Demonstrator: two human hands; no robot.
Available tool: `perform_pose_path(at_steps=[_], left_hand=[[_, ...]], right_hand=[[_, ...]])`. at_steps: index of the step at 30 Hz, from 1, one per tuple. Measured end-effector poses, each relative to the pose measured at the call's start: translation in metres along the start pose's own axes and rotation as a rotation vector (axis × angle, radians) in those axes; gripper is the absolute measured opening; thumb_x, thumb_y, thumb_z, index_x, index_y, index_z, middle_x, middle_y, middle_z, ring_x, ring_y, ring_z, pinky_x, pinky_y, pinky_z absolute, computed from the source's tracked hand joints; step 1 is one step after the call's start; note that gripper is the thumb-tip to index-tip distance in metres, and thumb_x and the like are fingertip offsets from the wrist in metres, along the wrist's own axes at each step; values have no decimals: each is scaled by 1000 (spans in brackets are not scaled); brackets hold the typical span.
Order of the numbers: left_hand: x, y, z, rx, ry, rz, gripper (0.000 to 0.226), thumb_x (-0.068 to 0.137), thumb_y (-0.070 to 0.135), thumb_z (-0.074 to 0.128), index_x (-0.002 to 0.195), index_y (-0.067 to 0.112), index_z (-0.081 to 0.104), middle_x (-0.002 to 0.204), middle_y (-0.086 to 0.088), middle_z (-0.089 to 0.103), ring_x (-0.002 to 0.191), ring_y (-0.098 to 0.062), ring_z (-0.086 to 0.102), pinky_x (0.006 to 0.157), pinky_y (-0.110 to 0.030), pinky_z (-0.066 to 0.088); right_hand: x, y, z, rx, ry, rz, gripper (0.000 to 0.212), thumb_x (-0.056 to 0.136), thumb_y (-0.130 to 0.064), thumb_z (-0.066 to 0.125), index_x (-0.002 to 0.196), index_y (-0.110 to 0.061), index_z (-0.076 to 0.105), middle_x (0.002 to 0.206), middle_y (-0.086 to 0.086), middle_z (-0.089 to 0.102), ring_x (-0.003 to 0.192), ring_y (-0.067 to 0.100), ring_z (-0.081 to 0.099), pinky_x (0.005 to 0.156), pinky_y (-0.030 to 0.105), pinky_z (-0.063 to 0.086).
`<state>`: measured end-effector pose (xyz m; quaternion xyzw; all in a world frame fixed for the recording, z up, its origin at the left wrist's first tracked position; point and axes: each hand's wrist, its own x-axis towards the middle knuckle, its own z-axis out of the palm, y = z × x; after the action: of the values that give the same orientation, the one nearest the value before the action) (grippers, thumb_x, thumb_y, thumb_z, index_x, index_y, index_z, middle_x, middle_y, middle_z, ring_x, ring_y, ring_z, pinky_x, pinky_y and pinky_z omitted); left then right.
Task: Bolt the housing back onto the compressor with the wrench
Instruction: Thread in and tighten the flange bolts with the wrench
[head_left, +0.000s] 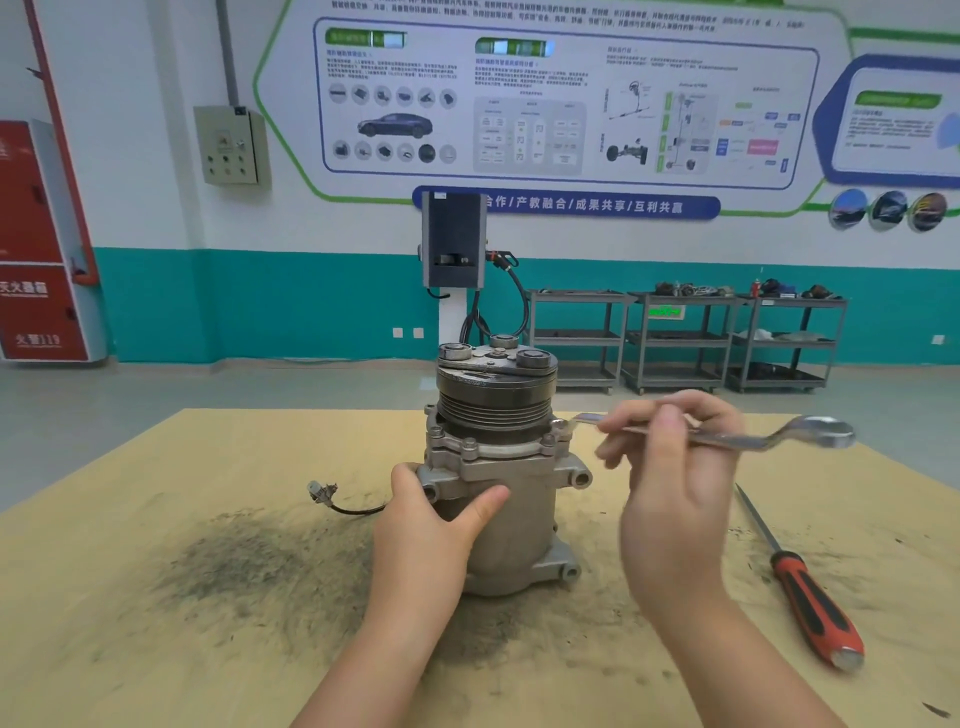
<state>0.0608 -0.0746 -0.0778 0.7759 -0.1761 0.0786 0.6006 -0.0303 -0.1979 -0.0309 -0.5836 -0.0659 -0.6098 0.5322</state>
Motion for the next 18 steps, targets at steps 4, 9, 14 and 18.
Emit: perform_pose_path(at_steps=[4, 9, 14, 18], left_hand=[[-1, -1, 0, -18, 4, 9, 44, 75, 49, 80, 93, 28, 45, 90, 17, 62, 79, 7, 55, 56, -6, 42], [-2, 0, -1, -15, 4, 16, 43, 75, 50, 79, 93, 30, 45, 91, 19, 62, 78, 10, 55, 56, -6, 41], [-2, 1, 0, 7, 10, 15, 44, 76, 50, 78, 92, 29, 44, 91, 18, 61, 80, 7, 55, 55, -10, 42], [-2, 1, 1, 4, 11, -1, 45, 76, 51, 78, 94, 28, 44, 93, 16, 62, 82, 5, 56, 58, -15, 39]], right_hand=[[19, 10, -16, 404, 171, 456, 20, 101, -1, 28, 94, -15, 40, 65, 7, 64, 52, 17, 52, 53, 24, 45], [26, 20, -18, 515, 151, 624, 19, 100, -1, 28, 94, -10, 43, 64, 8, 62, 50, 18, 52, 51, 26, 44], [22, 18, -16, 332, 87, 452, 19, 104, -5, 29, 92, -12, 41, 66, 5, 64, 52, 17, 55, 53, 25, 48], [-6, 18, -6, 54, 75, 106, 22, 103, -19, 37, 92, -32, 51, 80, 2, 67, 66, 22, 62, 65, 28, 52]])
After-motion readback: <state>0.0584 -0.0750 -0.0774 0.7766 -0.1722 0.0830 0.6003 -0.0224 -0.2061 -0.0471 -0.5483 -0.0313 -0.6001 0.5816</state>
